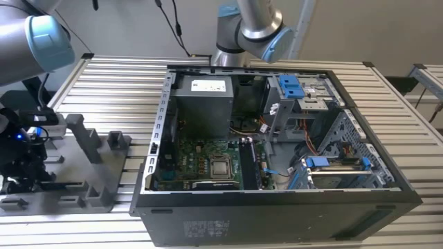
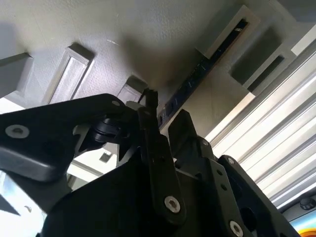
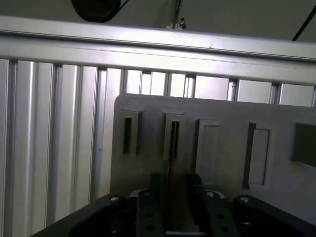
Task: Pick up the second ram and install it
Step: 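Pick up the second ram and move it above second insertion slot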
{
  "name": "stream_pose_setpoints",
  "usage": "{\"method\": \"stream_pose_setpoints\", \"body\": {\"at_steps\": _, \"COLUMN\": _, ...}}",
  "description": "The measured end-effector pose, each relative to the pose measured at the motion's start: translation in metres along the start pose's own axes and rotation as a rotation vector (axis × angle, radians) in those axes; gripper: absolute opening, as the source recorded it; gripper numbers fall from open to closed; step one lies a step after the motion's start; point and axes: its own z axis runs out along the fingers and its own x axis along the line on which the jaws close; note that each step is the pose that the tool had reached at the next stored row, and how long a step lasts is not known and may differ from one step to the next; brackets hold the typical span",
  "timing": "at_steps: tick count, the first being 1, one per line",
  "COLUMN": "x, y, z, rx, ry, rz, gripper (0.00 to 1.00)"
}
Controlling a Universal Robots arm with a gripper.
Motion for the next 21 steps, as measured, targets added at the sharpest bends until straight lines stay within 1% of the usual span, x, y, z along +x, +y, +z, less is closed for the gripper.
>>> {"method": "stream_pose_setpoints", "body": {"at_steps": 2, "x": 0.0000, "y": 0.0000, "z": 0.0001, "rx": 0.0000, "ry": 0.0000, "rz": 0.000, "gripper": 0.33}}
{"method": "stream_pose_setpoints", "body": {"at_steps": 3, "x": 0.0000, "y": 0.0000, "z": 0.0002, "rx": 0.0000, "ry": 0.0000, "rz": 0.000, "gripper": 0.27}}
{"method": "stream_pose_setpoints", "body": {"at_steps": 4, "x": 0.0000, "y": 0.0000, "z": 0.0003, "rx": 0.0001, "ry": 0.0000, "rz": 0.000, "gripper": 0.24}}
{"method": "stream_pose_setpoints", "body": {"at_steps": 6, "x": 0.0000, "y": 0.0000, "z": 0.0004, "rx": 0.0000, "ry": 0.0000, "rz": 0.000, "gripper": 0.24}}
{"method": "stream_pose_setpoints", "body": {"at_steps": 7, "x": 0.0000, "y": 0.0000, "z": 0.0005, "rx": 0.0000, "ry": 0.0000, "rz": 0.000, "gripper": 0.17}}
{"method": "stream_pose_setpoints", "body": {"at_steps": 10, "x": 0.0000, "y": 0.0000, "z": 0.0007, "rx": 0.0000, "ry": 0.0000, "rz": 0.000, "gripper": 0.17}}
{"method": "stream_pose_setpoints", "body": {"at_steps": 11, "x": 0.0000, "y": 0.0000, "z": 0.0008, "rx": 0.0000, "ry": 0.0000, "rz": 0.000, "gripper": 0.15}}
{"method": "stream_pose_setpoints", "body": {"at_steps": 14, "x": 0.0000, "y": 0.0000, "z": 0.0009, "rx": 0.0000, "ry": 0.0000, "rz": 0.000, "gripper": 0.14}}
{"method": "stream_pose_setpoints", "body": {"at_steps": 21, "x": 0.0000, "y": 0.0000, "z": 0.0014, "rx": -0.0001, "ry": 0.0000, "rz": 0.000, "gripper": 0.14}}
